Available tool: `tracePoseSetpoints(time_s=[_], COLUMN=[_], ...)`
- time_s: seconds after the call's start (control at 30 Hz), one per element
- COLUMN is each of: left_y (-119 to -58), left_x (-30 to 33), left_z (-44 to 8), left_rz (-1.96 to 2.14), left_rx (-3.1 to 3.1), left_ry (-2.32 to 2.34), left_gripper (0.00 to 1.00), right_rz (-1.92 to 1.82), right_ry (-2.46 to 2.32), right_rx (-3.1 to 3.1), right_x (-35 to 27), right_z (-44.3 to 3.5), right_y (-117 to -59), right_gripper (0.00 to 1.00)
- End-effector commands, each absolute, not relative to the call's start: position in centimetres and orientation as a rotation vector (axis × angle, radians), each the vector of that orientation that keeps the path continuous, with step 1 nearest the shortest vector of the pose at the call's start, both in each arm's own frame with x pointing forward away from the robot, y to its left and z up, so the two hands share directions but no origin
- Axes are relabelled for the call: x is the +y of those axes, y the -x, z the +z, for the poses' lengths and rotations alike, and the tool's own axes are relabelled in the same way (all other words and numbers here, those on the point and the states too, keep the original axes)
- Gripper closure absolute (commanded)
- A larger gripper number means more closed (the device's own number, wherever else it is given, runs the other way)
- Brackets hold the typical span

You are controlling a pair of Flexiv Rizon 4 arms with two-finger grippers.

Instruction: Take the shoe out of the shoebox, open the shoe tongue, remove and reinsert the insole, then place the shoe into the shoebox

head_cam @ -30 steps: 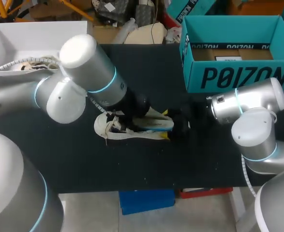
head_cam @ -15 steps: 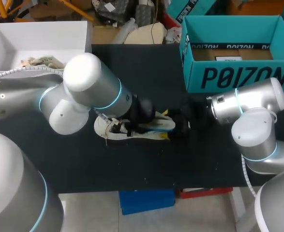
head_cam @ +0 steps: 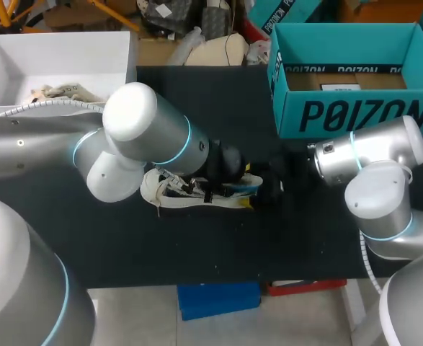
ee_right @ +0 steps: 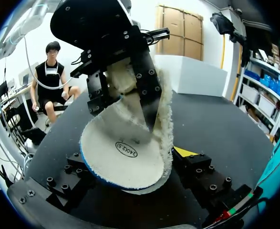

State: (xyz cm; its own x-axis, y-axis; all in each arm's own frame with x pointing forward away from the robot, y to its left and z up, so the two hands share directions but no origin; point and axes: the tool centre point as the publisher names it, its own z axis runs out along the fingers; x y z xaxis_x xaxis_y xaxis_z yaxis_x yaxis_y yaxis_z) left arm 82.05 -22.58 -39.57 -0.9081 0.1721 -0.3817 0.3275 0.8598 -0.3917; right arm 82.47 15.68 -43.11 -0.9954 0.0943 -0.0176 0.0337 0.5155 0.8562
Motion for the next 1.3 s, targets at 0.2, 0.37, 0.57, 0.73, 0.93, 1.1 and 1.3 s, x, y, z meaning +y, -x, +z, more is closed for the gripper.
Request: tracePoseSetpoints(time_s=[0.2, 0.37, 0.57, 0.73, 0.93, 1.1, 1.3], left_y=[-82.0, -81.8, -80.5, -79.2, -77.3, -75.5, -73.5], left_x=[-23.6, -23.3, -21.6, -20.6, -21.3, -22.2, -22.1], left_z=[-39.5, -38.3, -33.8, -29.2, -22.3, -16.3, -9.2], left_rz=[-0.651, -0.688, -0.824, -0.984, -1.252, -1.462, -1.979], left_rx=[2.696, 2.711, 2.683, 2.667, 2.683, 2.689, 2.709], left_ry=[-0.382, -0.372, -0.38, -0.355, -0.331, -0.316, -0.305], left_gripper=[1.0, 1.0, 1.0, 1.0, 1.0, 1.0, 1.0], right_rz=[1.509, 1.509, 1.509, 1.509, 1.509, 1.509, 1.509], right_ry=[-0.116, -0.116, -0.116, -0.116, -0.116, -0.116, -0.116], right_rx=[2.682, 2.682, 2.682, 2.682, 2.682, 2.682, 2.682], right_x=[15.7, 15.7, 15.7, 15.7, 15.7, 15.7, 15.7], right_z=[-43.3, -43.3, -43.3, -43.3, -43.3, -43.3, -43.3], right_y=[-82.5, -82.5, -82.5, -82.5, -82.5, -82.5, -82.5], right_gripper=[1.0, 1.0, 1.0, 1.0, 1.0, 1.0, 1.0])
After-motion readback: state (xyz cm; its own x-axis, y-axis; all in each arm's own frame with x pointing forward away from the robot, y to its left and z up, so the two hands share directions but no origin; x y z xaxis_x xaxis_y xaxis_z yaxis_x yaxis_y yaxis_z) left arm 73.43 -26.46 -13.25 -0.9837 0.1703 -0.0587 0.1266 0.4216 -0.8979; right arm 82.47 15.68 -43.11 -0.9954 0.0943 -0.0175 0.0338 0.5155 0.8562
